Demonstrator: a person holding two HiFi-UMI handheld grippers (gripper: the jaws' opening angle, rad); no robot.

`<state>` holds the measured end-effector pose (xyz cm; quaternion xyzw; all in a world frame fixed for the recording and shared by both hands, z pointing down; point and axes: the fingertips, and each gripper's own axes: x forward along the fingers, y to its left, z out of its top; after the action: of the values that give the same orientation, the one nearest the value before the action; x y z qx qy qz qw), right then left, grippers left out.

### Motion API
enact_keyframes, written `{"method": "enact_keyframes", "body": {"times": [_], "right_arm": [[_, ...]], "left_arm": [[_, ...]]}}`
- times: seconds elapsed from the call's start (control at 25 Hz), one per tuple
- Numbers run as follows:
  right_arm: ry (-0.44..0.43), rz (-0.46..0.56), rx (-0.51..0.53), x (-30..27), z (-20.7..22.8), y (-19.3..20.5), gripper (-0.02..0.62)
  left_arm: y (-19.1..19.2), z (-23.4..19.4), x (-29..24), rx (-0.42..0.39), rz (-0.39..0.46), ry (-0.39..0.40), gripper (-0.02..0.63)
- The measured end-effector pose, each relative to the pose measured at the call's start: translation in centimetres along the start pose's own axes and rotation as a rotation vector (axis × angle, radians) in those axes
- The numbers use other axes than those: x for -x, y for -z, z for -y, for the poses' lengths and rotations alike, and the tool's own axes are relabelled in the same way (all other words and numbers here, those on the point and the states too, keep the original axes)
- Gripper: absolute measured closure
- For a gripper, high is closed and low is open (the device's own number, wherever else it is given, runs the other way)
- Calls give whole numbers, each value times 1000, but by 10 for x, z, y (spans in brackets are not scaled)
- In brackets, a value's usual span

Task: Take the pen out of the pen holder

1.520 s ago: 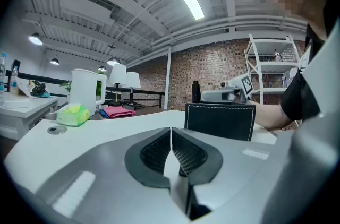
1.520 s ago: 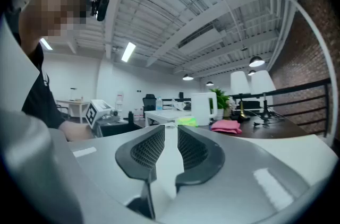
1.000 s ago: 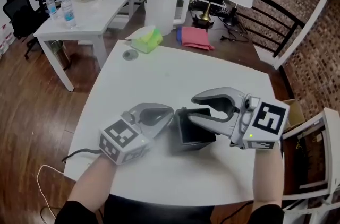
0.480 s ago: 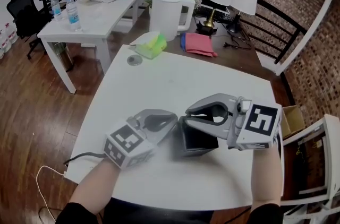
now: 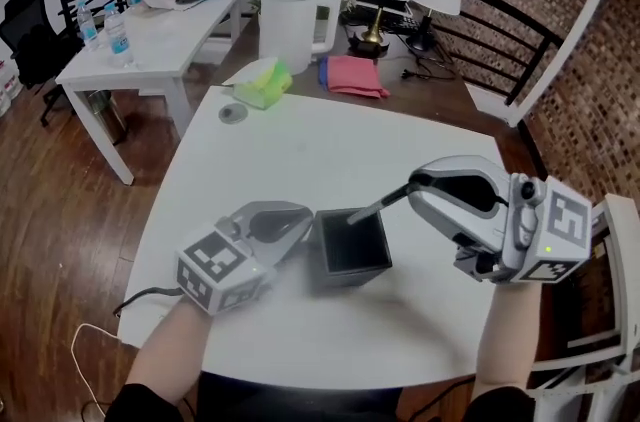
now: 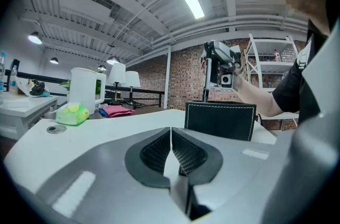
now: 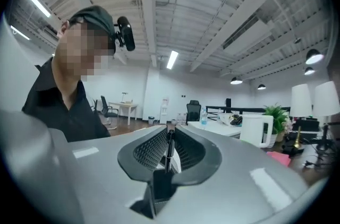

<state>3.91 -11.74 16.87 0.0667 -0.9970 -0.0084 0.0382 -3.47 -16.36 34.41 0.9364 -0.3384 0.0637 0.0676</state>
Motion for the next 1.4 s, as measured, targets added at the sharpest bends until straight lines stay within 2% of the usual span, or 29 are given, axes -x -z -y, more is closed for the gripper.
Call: {"method": "enact_keyframes", "body": {"times": [0.16, 0.28, 0.48, 0.6, 0.72, 0.88, 0.96, 1.12, 1.2, 1.28, 1.4], "right_arm": [[60, 136, -43, 63, 0, -24, 538], [35, 153, -219, 97, 1, -3, 538], [31, 28, -615, 103, 18, 90, 538], [44, -67, -745, 90, 26, 138, 538], [65, -143, -816, 74, 34, 169, 538], [89, -176, -869, 51, 41, 183, 531], [145, -200, -867, 46, 49, 191, 523], [317, -312, -755, 53, 72, 210, 512], [396, -367, -678, 57, 82, 217, 461], [442, -397, -630, 59, 88, 222, 431], [473, -389, -603, 62, 90, 222, 441]], "left_arm": [[0, -1, -1, 0, 4, -2, 598], [1, -2, 0, 7, 4, -2, 598], [-2, -3, 2, 10, 10, -9, 598], [-5, -2, 1, 13, 18, -14, 598], [-4, -2, 1, 14, 18, -15, 598], [-3, -2, 1, 11, 15, -12, 598], [-2, -2, 1, 11, 14, -7, 598], [-2, -1, 1, 13, 15, -5, 598], [-2, -1, 1, 14, 16, -5, 598], [-2, -1, 1, 13, 15, -5, 598], [-2, -1, 2, 13, 12, -5, 598]]}}
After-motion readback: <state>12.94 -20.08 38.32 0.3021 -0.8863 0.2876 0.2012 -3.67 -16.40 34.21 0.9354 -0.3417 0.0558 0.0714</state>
